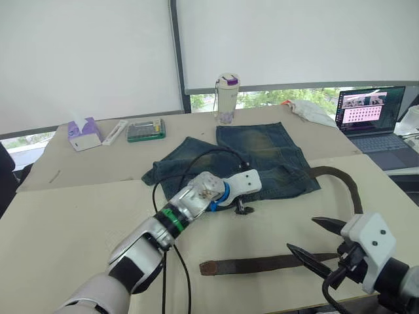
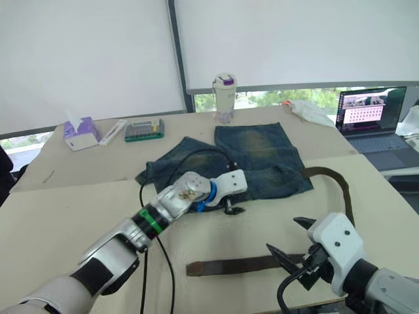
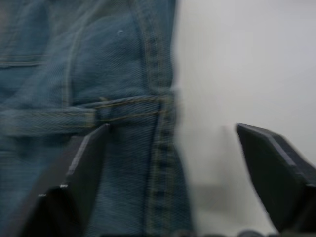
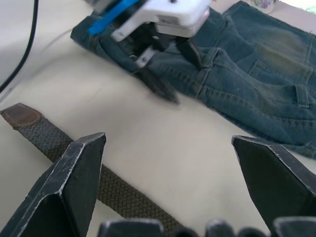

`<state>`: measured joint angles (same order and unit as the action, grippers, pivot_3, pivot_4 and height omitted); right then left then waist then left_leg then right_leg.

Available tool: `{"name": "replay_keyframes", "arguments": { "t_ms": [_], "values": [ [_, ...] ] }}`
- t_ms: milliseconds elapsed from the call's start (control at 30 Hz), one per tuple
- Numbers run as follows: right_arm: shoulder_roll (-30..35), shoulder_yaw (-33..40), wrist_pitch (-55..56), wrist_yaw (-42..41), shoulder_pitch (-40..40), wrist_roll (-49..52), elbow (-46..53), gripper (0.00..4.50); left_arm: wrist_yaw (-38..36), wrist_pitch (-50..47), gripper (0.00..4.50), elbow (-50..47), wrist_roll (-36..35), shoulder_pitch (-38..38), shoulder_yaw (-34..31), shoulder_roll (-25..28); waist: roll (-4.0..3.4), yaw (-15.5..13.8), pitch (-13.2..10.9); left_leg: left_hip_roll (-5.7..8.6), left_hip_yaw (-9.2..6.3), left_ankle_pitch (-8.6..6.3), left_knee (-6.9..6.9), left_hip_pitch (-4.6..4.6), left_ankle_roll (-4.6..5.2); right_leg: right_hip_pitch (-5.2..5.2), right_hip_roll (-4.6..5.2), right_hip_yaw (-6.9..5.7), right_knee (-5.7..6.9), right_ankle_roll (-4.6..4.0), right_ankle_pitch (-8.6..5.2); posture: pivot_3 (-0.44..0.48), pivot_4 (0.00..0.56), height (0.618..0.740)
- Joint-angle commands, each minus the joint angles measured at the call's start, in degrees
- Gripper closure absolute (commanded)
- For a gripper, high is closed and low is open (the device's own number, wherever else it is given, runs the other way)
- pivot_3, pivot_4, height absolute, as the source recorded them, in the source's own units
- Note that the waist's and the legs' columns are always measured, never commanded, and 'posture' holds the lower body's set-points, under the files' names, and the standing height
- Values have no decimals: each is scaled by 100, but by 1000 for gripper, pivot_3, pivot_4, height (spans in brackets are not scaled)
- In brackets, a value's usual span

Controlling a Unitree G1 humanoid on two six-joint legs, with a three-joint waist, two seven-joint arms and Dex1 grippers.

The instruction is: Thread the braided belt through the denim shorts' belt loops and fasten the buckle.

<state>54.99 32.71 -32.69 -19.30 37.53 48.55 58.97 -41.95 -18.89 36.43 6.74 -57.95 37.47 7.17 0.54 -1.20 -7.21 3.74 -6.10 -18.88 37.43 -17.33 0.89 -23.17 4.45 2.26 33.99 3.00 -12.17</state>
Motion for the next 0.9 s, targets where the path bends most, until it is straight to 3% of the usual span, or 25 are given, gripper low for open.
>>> {"name": "replay_keyframes", "arguments": {
  "t_ms": [33, 167, 267, 433, 500, 633, 700, 800, 900],
  "values": [
    [201, -121, 360, 271, 85, 43, 103, 0, 59, 449, 1915, 674, 456, -90, 67, -55, 0, -6, 0, 1, -2, -1, 2, 2, 2, 4, 1, 0, 0, 4, -2, 0, 150, 740],
    [435, -356, 541, 395, 192, -127, 103, 0, -147, 794, 3286, 834, 631, 19, -95, 190, 3, -4, 2, -1, -4, -4, 13, 2, 6, 7, 1, -1, 2, 11, -5, 0, 150, 740],
    [673, -769, 505, 424, 74, -579, 103, 0, -511, 617, 4164, 460, 397, 407, -529, 726, 4, 85, 4, -8, -2, -2, 14, 4, 2, 5, -4, -1, 4, 12, -6, 0, 150, 740],
    [1047, -1386, 267, 86, -132, -1220, 103, 0, -1376, -450, 4248, -1460, -311, 1448, -1278, 1647, -12, 298, 14, -50, 2, -3, 0, 21, -34, -2, -43, 5, 11, 11, -9, 0, 150, 740],
    [1194, -1708, 100, -133, -546, -1449, 33, 0, -1756, -1133, 4248, -2721, -878, 2047, -1634, 2082, -17, 359, 16, -57, -3, -5, -2, 21, -43, -4, -53, 2, 13, 5, -10, 0, 150, 740],
    [1504, -2731, -33, -591, -1433, -2174, -264, 0, -1663, -1651, 4250, -3713, -1187, 2610, -1859, 2237, -24, 254, 18, -46, -4, -13, 2, 21, -39, 0, -40, 3, 11, -3, -10, 0, 150, 740],
    [1556, -3280, -42, -819, -1876, -2513, -418, 0, -1501, -1766, 3214, -3869, -1285, 2722, -1969, 2160, -27, 154, 19, -36, -8, -27, 31, 22, -15, 2, -31, -6, 10, -1, -10, 0, 150, 740],
    [1530, -4017, -70, -1090, -2406, -3083, -632, 0, -1439, -2160, 2209, -4228, -1541, 2780, -2169, 2178, -19, 57, 14, -20, -20, -27, 46, 22, -13, -5, -12, -21, 9, -2, -8, 0, 150, 740],
    [1298, -4716, 26, -1356, -2939, -3653, -1117, 0, -1753, -2601, 1185, -4993, -2244, 3198, -2690, 2513, -19, 95, 14, -25, -20, -16, 45, 17, -33, -10, -14, -21, 10, -3, -8, 0, 150, 740]
  ]
}}
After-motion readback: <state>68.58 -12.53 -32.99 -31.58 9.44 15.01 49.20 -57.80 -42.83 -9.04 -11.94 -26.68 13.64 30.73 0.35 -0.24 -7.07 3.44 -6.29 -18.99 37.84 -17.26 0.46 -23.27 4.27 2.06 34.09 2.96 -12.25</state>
